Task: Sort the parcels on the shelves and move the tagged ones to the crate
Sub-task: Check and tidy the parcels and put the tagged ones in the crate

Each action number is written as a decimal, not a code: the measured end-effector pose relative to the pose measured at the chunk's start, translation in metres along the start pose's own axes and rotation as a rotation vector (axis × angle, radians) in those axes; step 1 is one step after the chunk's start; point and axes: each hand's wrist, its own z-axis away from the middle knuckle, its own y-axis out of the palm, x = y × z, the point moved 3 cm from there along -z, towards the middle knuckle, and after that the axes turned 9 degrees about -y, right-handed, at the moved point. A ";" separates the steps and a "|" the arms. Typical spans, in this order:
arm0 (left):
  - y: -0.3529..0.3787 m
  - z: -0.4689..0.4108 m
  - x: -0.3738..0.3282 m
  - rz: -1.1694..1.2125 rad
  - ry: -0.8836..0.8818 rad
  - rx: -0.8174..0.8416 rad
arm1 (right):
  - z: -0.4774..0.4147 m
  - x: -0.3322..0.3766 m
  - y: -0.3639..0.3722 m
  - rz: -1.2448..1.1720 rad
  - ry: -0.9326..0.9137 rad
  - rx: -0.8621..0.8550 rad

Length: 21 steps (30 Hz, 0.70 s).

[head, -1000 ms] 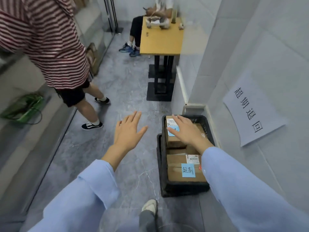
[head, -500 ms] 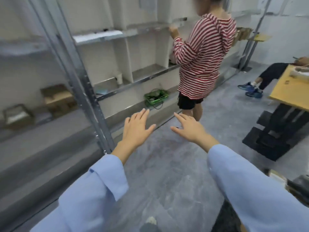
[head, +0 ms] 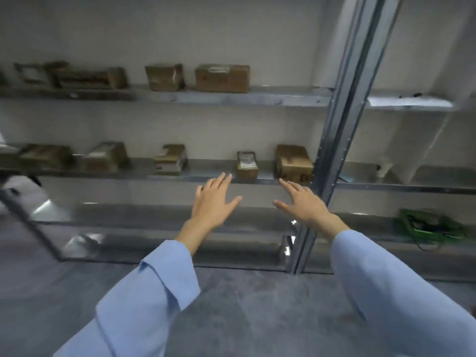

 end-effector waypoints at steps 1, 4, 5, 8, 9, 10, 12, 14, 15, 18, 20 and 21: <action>-0.009 -0.009 0.028 -0.012 -0.028 -0.019 | -0.024 0.022 0.003 -0.002 -0.034 -0.006; -0.037 -0.033 0.109 -0.049 -0.106 -0.073 | -0.095 0.088 0.014 -0.011 -0.125 -0.017; -0.045 -0.040 0.135 -0.064 -0.131 -0.088 | -0.117 0.110 0.017 -0.015 -0.151 -0.019; -0.067 -0.056 0.209 -0.095 -0.205 -0.113 | -0.176 0.177 0.030 -0.027 -0.226 -0.012; -0.073 -0.061 0.233 -0.100 -0.233 -0.119 | -0.193 0.198 0.034 -0.032 -0.248 -0.006; -0.079 -0.065 0.255 -0.104 -0.259 -0.125 | -0.209 0.218 0.038 -0.039 -0.270 0.002; -0.088 -0.070 0.295 -0.114 -0.306 -0.143 | -0.239 0.257 0.047 -0.047 -0.322 0.021; -0.095 -0.073 0.331 -0.124 -0.351 -0.157 | -0.265 0.291 0.056 -0.052 -0.375 0.032; -0.096 -0.075 0.347 -0.131 -0.373 -0.163 | -0.278 0.306 0.061 -0.058 -0.398 0.036; -0.098 -0.079 0.392 -0.127 -0.440 -0.173 | -0.313 0.347 0.076 -0.065 -0.456 0.071; -0.098 -0.082 0.418 -0.120 -0.473 -0.179 | -0.335 0.371 0.086 -0.067 -0.496 0.090; -0.099 -0.085 0.430 -0.117 -0.483 -0.184 | -0.347 0.383 0.091 -0.071 -0.515 0.094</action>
